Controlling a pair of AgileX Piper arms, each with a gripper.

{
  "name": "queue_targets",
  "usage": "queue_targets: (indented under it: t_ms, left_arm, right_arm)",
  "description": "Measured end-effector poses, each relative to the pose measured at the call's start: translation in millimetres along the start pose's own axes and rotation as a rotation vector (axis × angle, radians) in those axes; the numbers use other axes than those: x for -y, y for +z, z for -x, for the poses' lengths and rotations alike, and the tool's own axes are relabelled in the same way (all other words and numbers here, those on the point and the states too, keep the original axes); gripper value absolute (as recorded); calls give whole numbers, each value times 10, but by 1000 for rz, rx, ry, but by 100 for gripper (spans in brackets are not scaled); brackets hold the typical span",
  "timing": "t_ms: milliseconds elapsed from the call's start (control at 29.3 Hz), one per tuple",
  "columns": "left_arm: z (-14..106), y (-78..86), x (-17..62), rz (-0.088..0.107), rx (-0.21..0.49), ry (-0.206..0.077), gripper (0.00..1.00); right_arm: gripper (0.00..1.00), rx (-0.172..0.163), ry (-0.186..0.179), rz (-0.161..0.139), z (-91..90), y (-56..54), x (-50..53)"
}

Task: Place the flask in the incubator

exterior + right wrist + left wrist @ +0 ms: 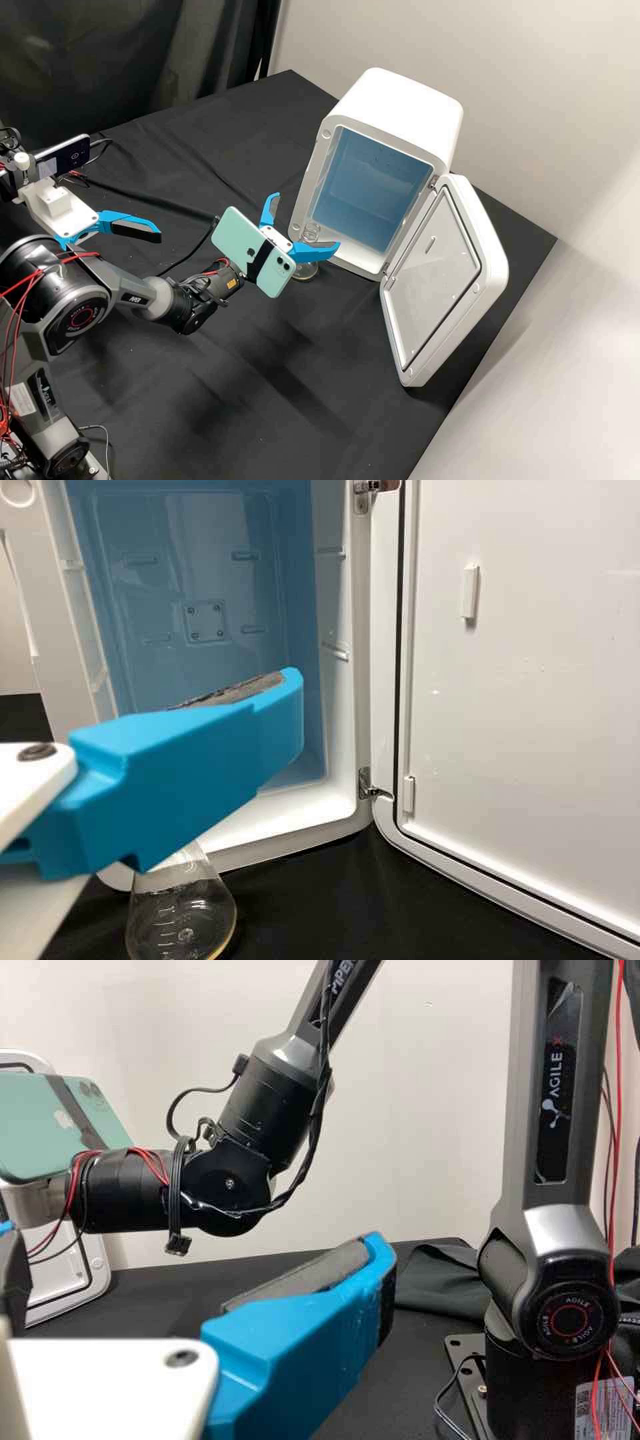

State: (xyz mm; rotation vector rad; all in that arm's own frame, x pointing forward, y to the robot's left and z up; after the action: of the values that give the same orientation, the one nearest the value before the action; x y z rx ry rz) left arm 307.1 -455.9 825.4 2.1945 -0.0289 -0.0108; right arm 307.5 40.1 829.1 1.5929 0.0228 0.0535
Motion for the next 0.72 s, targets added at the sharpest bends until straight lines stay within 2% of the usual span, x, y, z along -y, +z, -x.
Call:
queue_targets:
  t_ms: [409,546,716]
  left_arm:
    - [0,0,0,0,0,0,100]
    - [0,0,0,0,0,0,100]
    - [0,0,0,0,0,0,100]
  right_arm:
    - [100,-4,3,0,4,-1,-1]
    - [100,-10,30,-2,50,42,-25]
    - [100,-6,45,9,170,158,-34]
